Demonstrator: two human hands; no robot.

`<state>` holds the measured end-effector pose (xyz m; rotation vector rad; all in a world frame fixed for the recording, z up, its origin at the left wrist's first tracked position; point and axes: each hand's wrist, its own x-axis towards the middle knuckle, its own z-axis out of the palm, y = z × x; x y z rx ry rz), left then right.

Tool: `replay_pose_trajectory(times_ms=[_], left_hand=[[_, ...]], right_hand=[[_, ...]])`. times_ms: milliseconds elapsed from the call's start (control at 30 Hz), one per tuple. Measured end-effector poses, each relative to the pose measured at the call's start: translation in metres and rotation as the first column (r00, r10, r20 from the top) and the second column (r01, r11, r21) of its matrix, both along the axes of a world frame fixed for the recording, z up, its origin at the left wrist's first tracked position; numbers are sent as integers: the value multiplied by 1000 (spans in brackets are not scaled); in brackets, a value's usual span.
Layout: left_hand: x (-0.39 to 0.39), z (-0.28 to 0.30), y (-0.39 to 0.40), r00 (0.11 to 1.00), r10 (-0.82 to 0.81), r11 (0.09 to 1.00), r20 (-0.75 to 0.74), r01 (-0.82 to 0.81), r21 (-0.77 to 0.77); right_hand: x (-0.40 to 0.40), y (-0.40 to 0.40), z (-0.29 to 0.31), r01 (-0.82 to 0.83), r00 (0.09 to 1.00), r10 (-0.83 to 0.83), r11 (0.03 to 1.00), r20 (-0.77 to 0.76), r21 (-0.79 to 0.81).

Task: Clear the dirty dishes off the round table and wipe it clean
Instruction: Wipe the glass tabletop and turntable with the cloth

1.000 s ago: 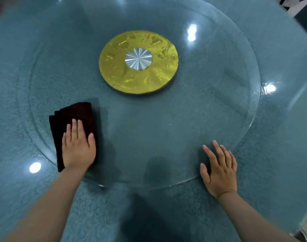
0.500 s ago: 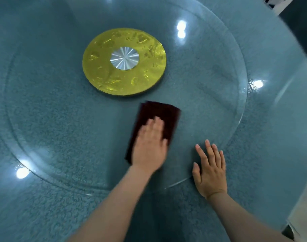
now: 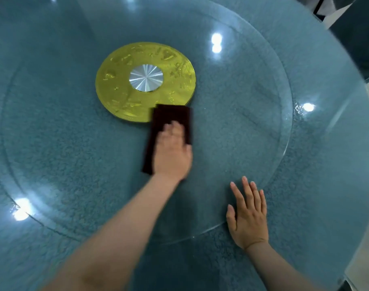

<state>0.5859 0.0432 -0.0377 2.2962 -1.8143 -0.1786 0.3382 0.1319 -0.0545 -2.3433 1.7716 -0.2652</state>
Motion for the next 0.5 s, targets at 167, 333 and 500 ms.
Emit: replay_pose_trajectory(times_ms=[167, 333, 500], left_hand=[[-67, 8, 2, 922, -384, 919, -52, 387, 71], [91, -1, -29, 998, 52, 998, 27, -53, 17], [192, 11, -42, 888, 458, 875, 38, -458, 154]], right_hand=[[-3, 0, 1, -13, 1000, 13, 1000, 19, 15], [-2, -1, 2, -23, 998, 23, 1000, 54, 0], [-1, 0, 2, -31, 998, 31, 999, 50, 10]])
